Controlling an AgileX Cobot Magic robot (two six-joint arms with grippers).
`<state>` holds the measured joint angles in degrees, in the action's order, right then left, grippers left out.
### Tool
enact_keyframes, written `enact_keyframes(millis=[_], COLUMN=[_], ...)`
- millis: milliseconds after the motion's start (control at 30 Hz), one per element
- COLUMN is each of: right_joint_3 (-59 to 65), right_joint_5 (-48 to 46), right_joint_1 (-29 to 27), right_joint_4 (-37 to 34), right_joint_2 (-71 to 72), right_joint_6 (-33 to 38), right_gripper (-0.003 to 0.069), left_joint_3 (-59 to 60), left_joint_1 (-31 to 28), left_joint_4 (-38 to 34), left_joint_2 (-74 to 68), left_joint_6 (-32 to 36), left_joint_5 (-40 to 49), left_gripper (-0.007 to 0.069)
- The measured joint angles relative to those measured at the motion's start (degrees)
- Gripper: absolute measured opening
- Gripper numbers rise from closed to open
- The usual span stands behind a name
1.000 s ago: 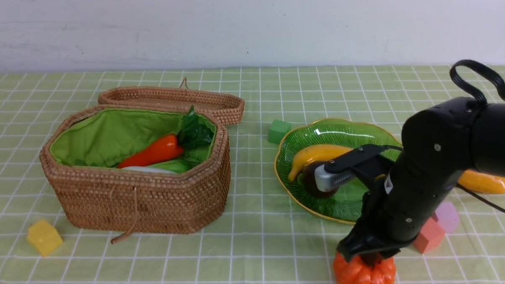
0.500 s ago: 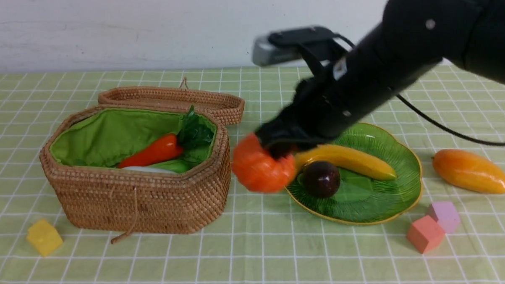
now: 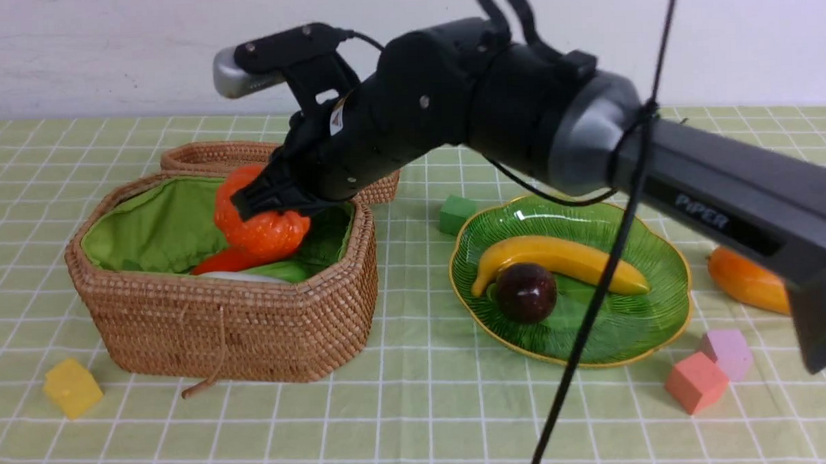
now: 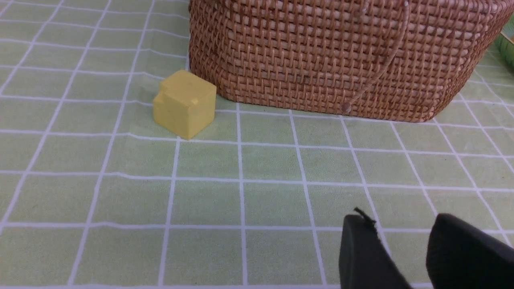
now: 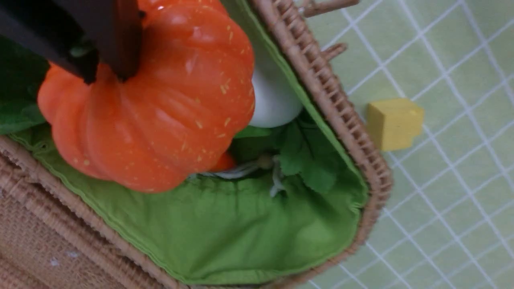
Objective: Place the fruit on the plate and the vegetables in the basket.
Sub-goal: Use the right arm to grab a pumpkin and put it into the left basket, then use the right arm to grab a mango and put it into the right plate
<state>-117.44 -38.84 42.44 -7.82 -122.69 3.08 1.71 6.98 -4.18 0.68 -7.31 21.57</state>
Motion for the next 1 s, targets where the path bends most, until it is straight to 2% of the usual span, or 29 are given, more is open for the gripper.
enact_keyframes(millis=[67,167,267,300,400,533,633,733,767,900,967,1000], right_joint_3=[-0.39,-0.59,-0.72,-0.85,-0.90,0.39,5.76,14.73,14.73,25.17,26.73,28.77], right_joint_5=[-0.26,-1.66,-3.88,-6.21,-11.90,-16.82,-16.96,-17.54,-17.69,-23.86,-23.70,-22.36], right_joint_1=[0.00,0.00,0.00,0.00,0.00,-1.85,-7.01,-15.54,-16.13,-31.35,-34.52,-38.98], right_joint_4=[3.55,10.26,13.50,14.47,16.26,17.58,17.34,15.86,15.76,11.82,10.97,9.29], right_joint_2=[-0.75,-0.57,0.12,0.83,2.98,8.01,15.59,23.52,23.90,26.65,26.36,25.99], right_joint_6=[-3.57,-9.91,-12.89,-13.60,-13.27,-11.54,-8.69,-5.97,-5.88,-4.67,-4.34,-2.72], right_gripper=[0.0122,0.0260,0.0407,0.0510,0.0649,0.0672,0.0643,0.0602,0.0600,0.0587,0.0586,0.0585], left_joint_3=[0.00,0.00,0.00,0.00,0.00,0.00,0.00,0.00,0.00,0.00,0.00,0.00], left_joint_1=[0.00,0.00,0.00,0.00,0.00,0.00,0.00,0.00,0.00,0.00,0.00,0.00], left_joint_4=[0.00,0.00,0.00,0.00,0.00,0.00,0.00,0.00,0.00,0.00,0.00,0.00], left_joint_2=[0.00,0.00,0.00,0.00,0.00,0.00,0.00,0.00,0.00,0.00,0.00,0.00], left_joint_6=[0.00,0.00,0.00,0.00,0.00,0.00,0.00,0.00,0.00,0.00,0.00,0.00], left_joint_5=[0.00,0.00,0.00,0.00,0.00,0.00,0.00,0.00,0.00,0.00,0.00,0.00], left_gripper=[0.0239,0.0239,0.0239,0.0239,0.0239,0.0239,0.0239,0.0239,0.0239,0.0239,0.0239,0.0239])
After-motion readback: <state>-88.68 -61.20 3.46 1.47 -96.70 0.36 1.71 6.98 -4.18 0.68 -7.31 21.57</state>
